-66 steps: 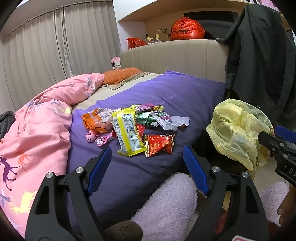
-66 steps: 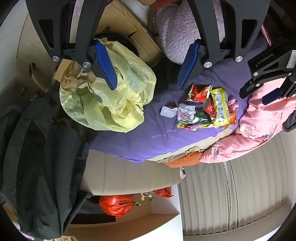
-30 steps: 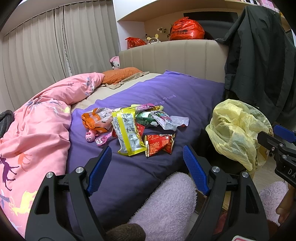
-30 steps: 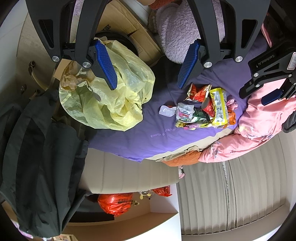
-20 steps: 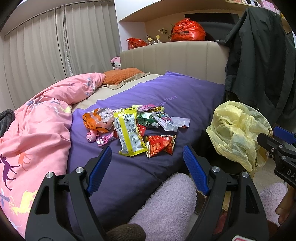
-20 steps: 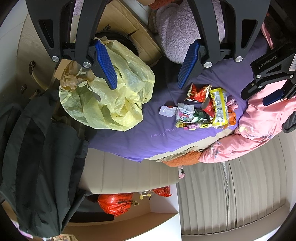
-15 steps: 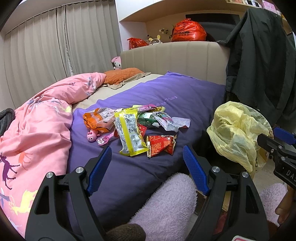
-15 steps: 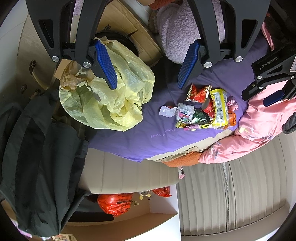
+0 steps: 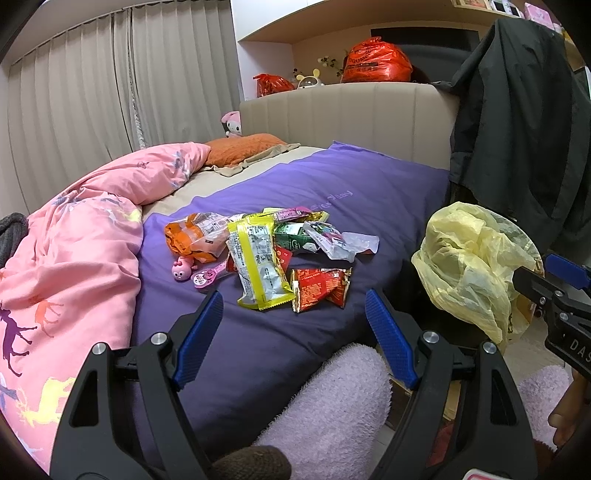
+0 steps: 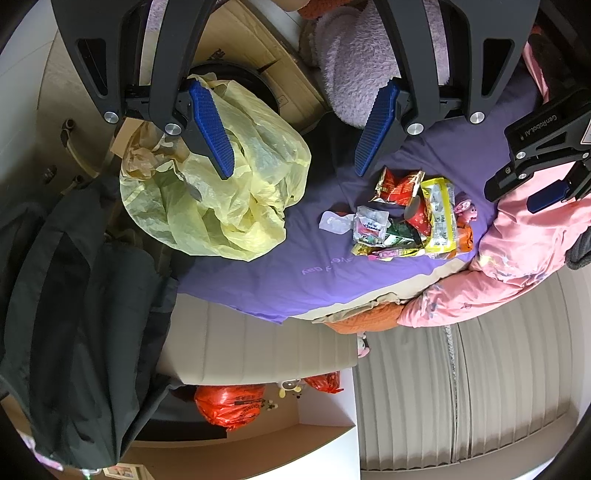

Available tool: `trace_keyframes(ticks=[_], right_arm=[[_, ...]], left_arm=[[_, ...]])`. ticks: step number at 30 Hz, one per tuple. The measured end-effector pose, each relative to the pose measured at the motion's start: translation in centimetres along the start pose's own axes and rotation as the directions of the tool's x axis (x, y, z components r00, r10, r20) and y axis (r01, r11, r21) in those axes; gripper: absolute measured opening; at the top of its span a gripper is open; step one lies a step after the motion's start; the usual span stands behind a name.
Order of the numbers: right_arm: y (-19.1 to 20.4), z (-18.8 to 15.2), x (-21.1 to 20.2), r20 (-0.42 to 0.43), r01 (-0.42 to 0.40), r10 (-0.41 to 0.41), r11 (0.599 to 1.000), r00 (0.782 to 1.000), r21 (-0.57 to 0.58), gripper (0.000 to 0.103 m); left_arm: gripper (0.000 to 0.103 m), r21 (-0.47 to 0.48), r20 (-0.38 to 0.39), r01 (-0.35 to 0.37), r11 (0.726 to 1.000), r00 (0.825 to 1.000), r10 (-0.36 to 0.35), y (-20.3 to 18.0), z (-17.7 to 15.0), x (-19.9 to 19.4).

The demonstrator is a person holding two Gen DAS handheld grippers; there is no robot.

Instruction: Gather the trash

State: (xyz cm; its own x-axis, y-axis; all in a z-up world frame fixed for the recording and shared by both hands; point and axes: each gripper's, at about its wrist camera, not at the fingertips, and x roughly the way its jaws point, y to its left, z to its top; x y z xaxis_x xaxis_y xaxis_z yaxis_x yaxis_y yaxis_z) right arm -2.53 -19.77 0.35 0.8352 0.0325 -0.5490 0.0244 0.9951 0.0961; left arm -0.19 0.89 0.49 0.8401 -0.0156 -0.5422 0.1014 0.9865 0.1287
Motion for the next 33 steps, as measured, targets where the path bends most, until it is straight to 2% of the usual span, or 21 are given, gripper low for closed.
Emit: trace_keyframes(ticks=[16,22,26,29,33], right_arm=[[-0.1,0.0,0.1,0.000,0.003,-0.003,1.000,1.000,-0.002,0.064],[-0.6,0.2,0.7,-0.005,0.009,-0.009,1.000,1.000,-0.013,0.064],[-0.6,1.1,2.0,-0.007,0.020,-0.020,0.999,1.000,-0.026,0.064],[-0.4,1.7,3.4,-0.024,0.023,-0.024,0.999,0.999,-0.043,0.064],[1.1,2.4,5.6,-0.048,0.015,-0.018,0.997,0.999,-0.075,0.064]], left_arm=[[0.076,-0.004,-0.004,0.012,1.000,1.000,-0.012,-0.1,0.0,0.2],[0.076,-0.012,-0.025,0.038,0.999,0.999,-0.038,0.8,0.5,1.7],[0.076,-0.041,-0.035,0.070,0.997,0.997,-0.071,3.4,2.1,4.4],[0.076,-0.049,-0.027,0.034,0.998,0.999,-0.036,5.7,3.1,6.4],[0.076,-0.064,-0.039,0.025,0.998,0.999,-0.027,8.7,3.9,9.1]])
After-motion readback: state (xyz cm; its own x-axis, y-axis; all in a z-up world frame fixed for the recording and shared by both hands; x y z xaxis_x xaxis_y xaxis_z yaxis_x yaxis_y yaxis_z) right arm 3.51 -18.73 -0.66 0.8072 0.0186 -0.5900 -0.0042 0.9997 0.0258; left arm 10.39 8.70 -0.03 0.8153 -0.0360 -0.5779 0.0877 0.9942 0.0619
